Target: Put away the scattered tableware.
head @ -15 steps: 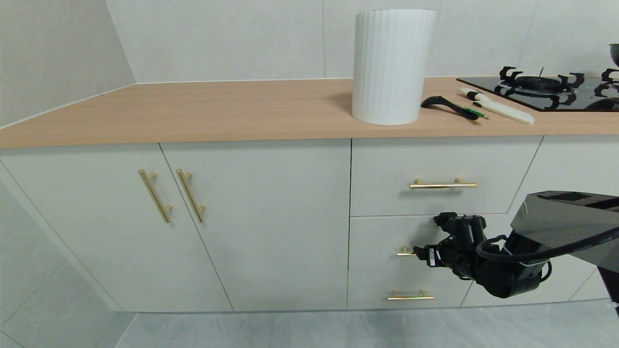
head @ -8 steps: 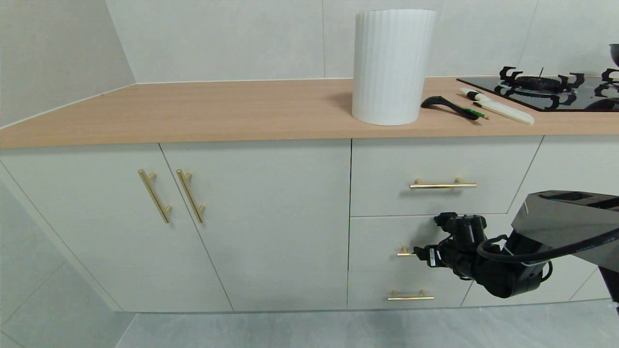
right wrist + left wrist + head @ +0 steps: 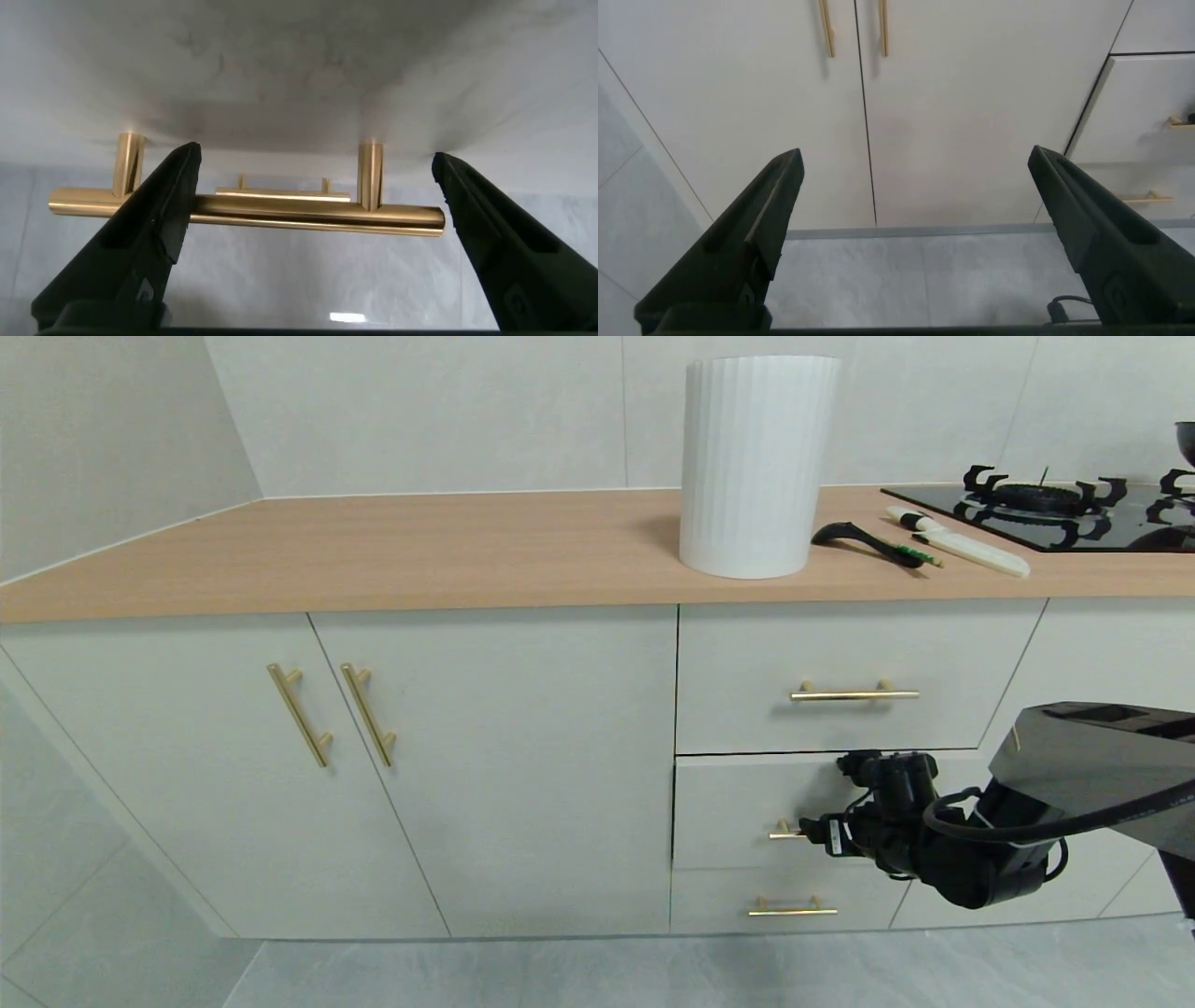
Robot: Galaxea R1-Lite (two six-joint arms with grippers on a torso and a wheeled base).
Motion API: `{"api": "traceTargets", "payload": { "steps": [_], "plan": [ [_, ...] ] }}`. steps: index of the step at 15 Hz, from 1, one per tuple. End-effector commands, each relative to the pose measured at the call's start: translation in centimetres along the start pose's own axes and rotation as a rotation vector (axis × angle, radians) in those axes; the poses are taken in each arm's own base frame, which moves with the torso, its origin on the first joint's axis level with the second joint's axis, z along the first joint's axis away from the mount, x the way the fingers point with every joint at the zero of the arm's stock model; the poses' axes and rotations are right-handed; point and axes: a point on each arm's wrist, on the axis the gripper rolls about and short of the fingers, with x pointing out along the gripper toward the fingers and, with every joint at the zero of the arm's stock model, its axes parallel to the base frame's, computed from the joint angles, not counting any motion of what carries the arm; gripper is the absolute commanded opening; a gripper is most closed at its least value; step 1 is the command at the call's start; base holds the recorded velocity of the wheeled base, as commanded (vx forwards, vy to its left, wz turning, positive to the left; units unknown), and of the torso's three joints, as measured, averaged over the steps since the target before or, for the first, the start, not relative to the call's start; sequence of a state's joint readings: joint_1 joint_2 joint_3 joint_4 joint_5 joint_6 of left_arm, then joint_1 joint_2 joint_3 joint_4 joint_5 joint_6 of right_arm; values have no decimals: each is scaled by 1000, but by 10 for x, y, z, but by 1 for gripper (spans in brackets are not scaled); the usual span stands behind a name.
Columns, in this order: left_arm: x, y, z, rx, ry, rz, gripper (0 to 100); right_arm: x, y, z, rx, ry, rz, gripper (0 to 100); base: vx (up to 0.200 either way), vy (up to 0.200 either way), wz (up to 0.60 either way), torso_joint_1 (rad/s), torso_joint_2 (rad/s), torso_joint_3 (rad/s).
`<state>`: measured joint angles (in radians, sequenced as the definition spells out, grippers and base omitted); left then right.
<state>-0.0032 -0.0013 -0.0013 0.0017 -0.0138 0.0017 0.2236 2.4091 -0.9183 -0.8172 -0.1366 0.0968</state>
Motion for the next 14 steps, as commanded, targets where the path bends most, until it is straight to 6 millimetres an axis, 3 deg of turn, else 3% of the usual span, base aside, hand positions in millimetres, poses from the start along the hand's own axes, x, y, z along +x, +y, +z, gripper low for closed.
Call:
{"api": "traceTargets", "payload": {
  "steps": [1, 3, 6, 8, 10, 12, 14],
  "plan": [
    [0, 0, 0, 0, 1, 0, 100, -9, -1, 0, -6, 15, -1, 100, 0, 0, 0, 0, 0, 0],
    [0, 0, 0, 0, 1, 0, 100, -38, -4, 9, -8, 26, 7, 100, 0, 0, 0, 0, 0, 0],
    [0, 0, 0, 0, 2, 0, 100, -105, -6, 25, -29, 51, 82, 100, 0, 0, 0, 0, 0, 0],
    [0, 0, 0, 0, 1, 0, 100, -157, -3, 46, -54, 12, 109, 100, 0, 0, 0, 0, 0, 0],
    [0, 0, 0, 0, 1, 0, 100, -193, 3, 59, -70, -45, 142, 100, 0, 0, 0, 0, 0, 0],
    [0, 0, 0, 0, 2, 0, 100, -203, 12, 64, -80, -94, 167, 100, 0, 0, 0, 0, 0, 0],
    [0, 0, 0, 0, 1, 0, 100, -186, 17, 62, -78, -107, 160, 100, 0, 0, 0, 0, 0, 0]
  ]
}}
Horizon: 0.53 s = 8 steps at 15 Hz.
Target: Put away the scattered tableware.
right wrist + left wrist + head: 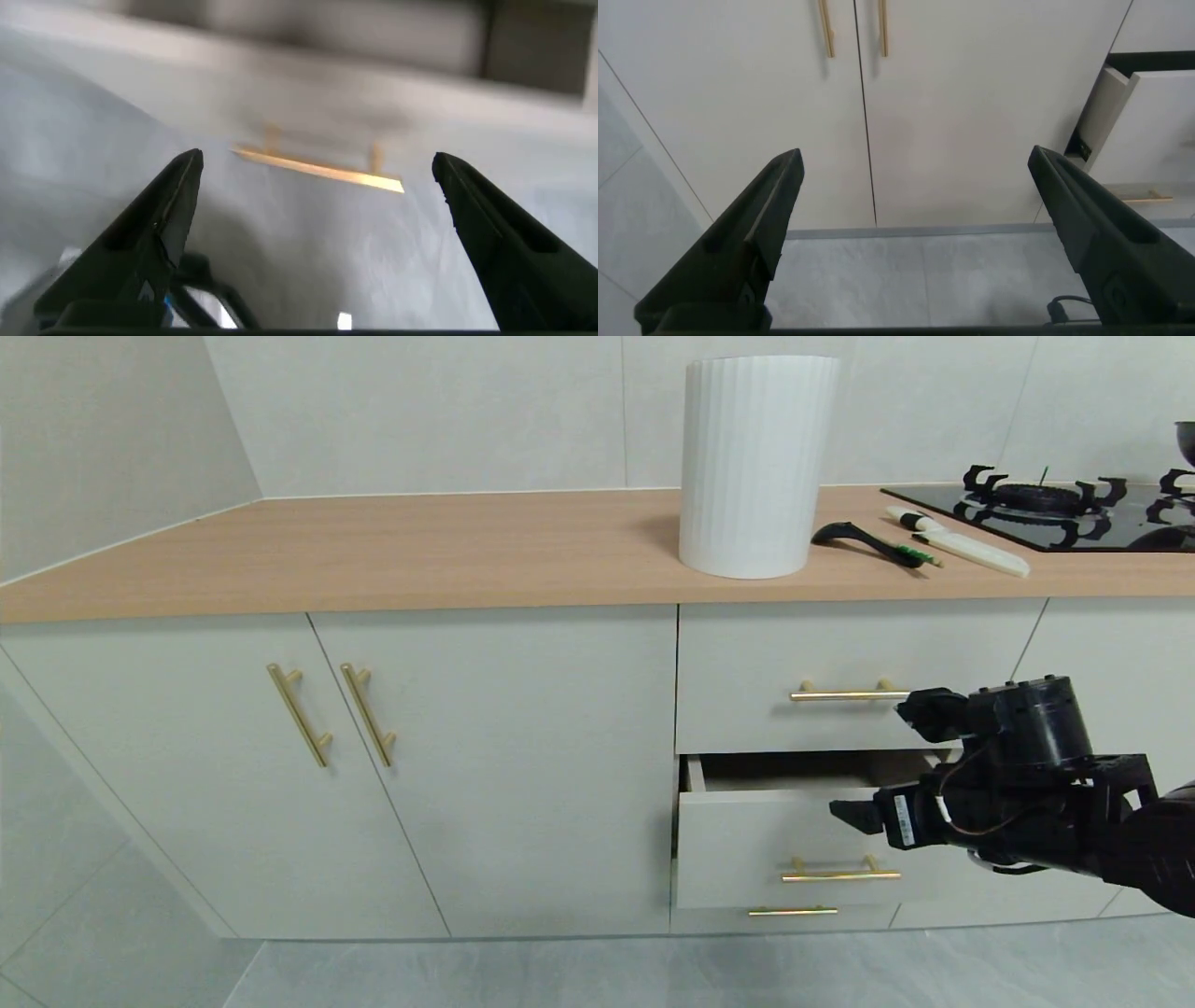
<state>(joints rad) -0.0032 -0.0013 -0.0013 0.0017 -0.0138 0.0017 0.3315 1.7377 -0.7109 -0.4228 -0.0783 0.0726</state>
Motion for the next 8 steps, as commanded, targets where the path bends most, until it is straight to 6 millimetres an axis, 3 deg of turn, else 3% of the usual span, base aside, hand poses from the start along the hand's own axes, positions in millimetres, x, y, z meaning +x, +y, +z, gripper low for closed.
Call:
{"api": "traceTargets", "payload": {
  "steps": [1, 2, 4, 8],
  "plan": [
    [0, 0, 0, 0, 1, 0, 100, 4, 3, 3, 1, -51, 2, 100, 0, 0, 0, 0, 0, 0],
    [0, 0, 0, 0, 1, 0, 100, 28, 4, -3, 9, -75, -34, 100, 0, 0, 0, 0, 0, 0],
    [0, 0, 0, 0, 1, 0, 100, 57, 3, -13, 16, -104, -101, 100, 0, 0, 0, 0, 0, 0],
    [0, 0, 0, 0, 2, -1, 100, 84, 0, -26, 23, -101, -121, 100, 0, 0, 0, 0, 0, 0]
  ]
}}
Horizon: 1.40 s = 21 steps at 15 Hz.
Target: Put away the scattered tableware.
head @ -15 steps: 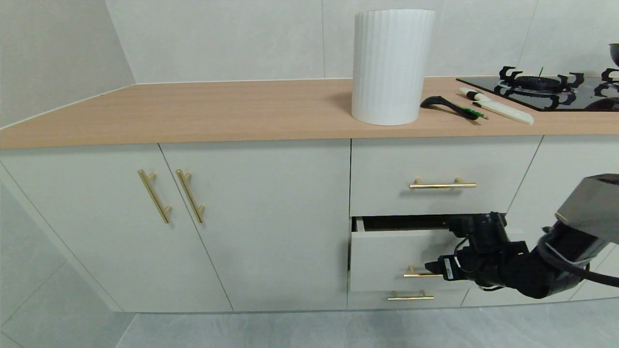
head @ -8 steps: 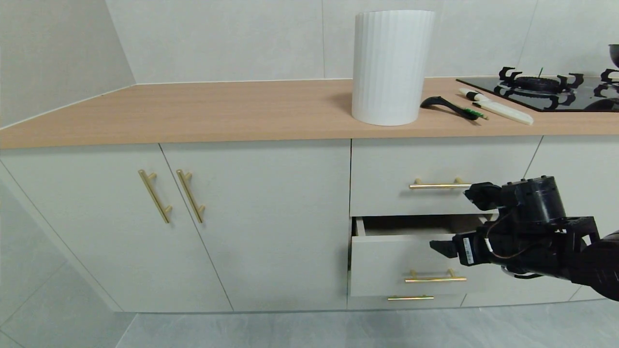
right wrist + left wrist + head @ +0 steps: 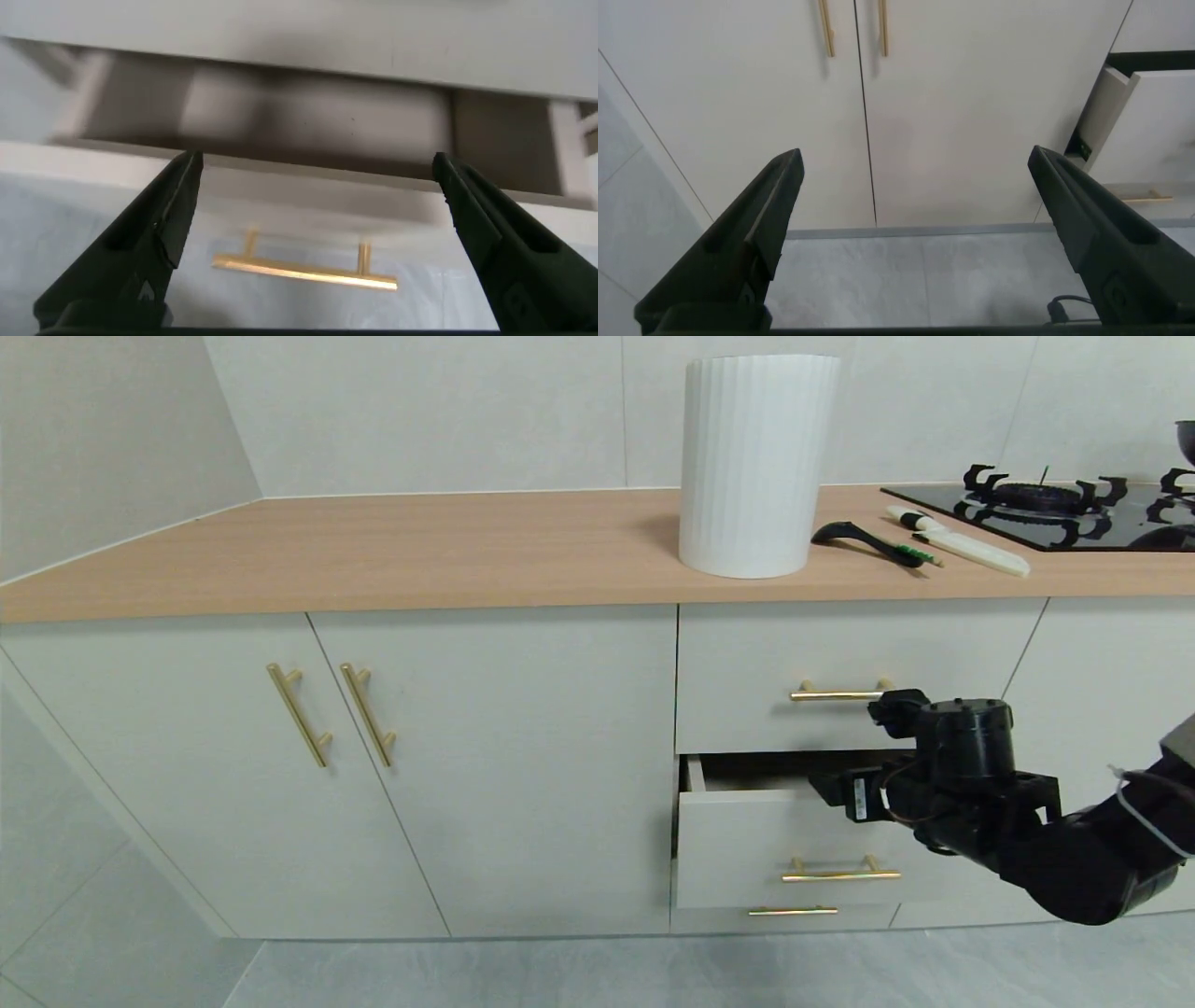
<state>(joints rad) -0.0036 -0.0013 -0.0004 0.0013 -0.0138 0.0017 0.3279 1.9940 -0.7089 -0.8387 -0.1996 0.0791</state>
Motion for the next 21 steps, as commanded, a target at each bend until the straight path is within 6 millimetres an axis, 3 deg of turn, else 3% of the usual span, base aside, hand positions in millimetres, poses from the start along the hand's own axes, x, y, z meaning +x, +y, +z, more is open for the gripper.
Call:
{"api": "traceTargets", "payload": {
  "steps": [1, 12, 18, 21],
  "plan": [
    [0, 0, 0, 0, 0, 1, 100, 21, 1, -23, -8, 52, -9, 100, 0, 0, 0, 0, 0, 0],
    [0, 0, 0, 0, 0, 1, 100, 20, -6, -25, -10, 83, -26, 100, 0, 0, 0, 0, 0, 0],
    [0, 0, 0, 0, 0, 1, 100, 0, -7, -17, -23, 161, -10, 100, 0, 0, 0, 0, 0, 0],
    [0, 0, 0, 0, 2, 1, 100, -22, -6, -11, -41, 262, 55, 100, 0, 0, 0, 0, 0, 0]
  ]
}}
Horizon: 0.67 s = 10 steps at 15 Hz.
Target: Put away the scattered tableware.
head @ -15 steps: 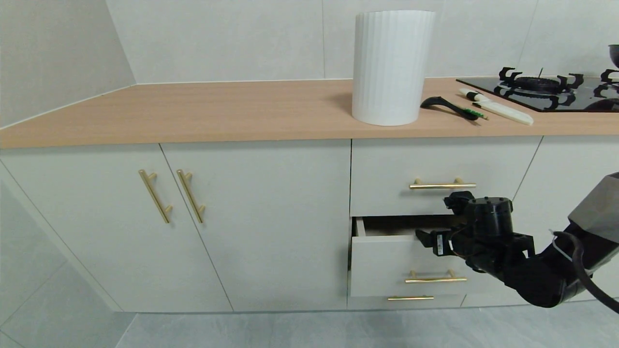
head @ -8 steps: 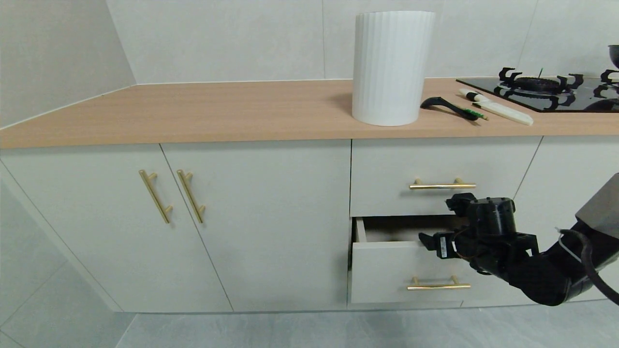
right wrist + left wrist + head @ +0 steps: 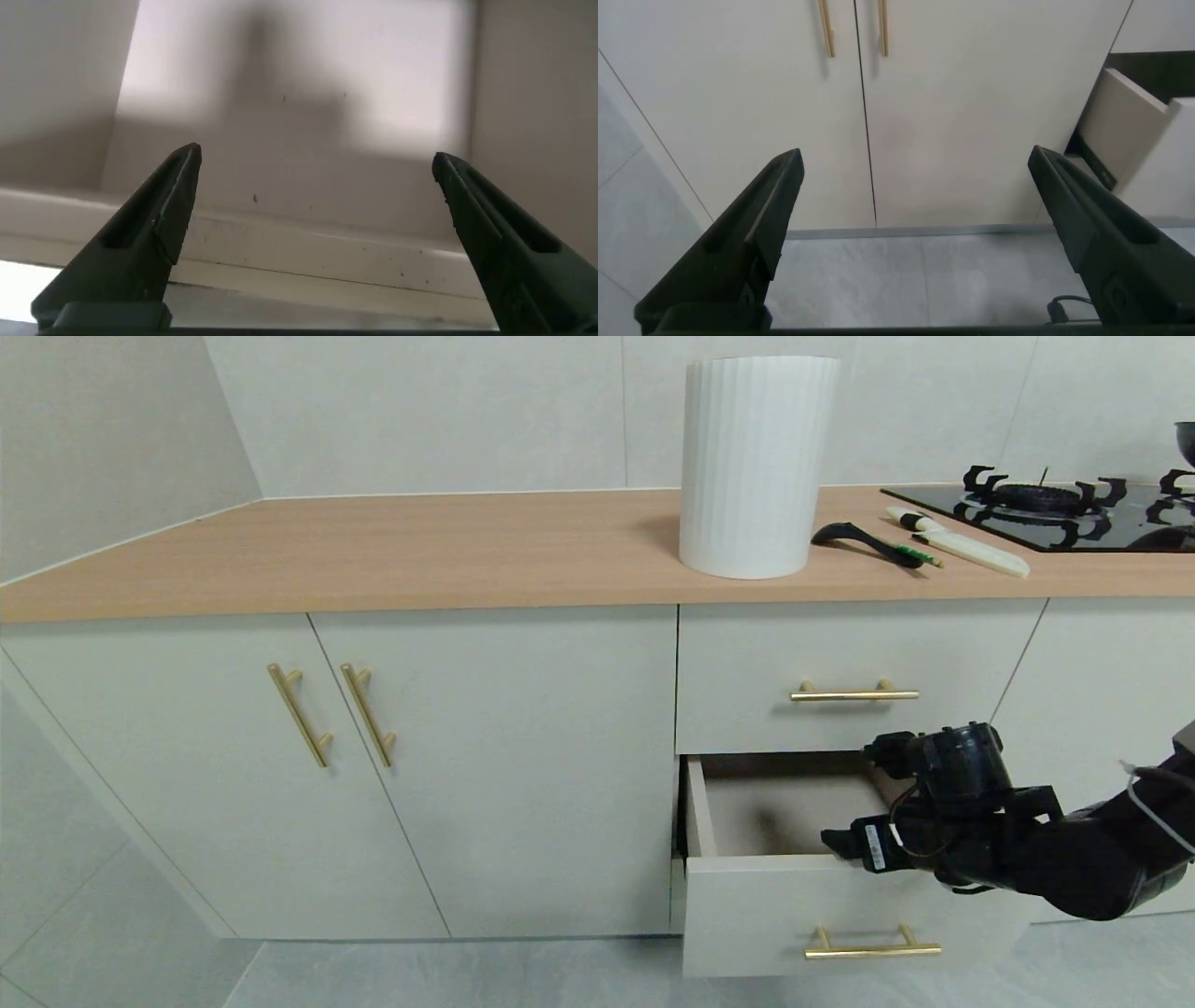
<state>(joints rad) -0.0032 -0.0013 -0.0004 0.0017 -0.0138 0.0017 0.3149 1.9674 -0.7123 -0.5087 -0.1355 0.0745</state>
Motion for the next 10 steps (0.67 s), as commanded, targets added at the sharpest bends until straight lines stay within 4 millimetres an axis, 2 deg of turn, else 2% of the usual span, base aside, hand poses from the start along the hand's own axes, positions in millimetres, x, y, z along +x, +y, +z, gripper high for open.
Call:
{"api": "traceTargets", "payload": {
  "steps": [1, 5, 10],
  "plan": [
    [0, 0, 0, 0, 2, 0, 100, -25, 1, 12, -3, -7, 53, 100, 0, 0, 0, 0, 0, 0],
    [0, 0, 0, 0, 2, 0, 100, -49, 3, 10, -36, 149, 97, 100, 0, 0, 0, 0, 0, 0],
    [0, 0, 0, 0, 2, 0, 100, -57, 2, -2, -130, 312, 112, 100, 0, 0, 0, 0, 0, 0]
  ]
}}
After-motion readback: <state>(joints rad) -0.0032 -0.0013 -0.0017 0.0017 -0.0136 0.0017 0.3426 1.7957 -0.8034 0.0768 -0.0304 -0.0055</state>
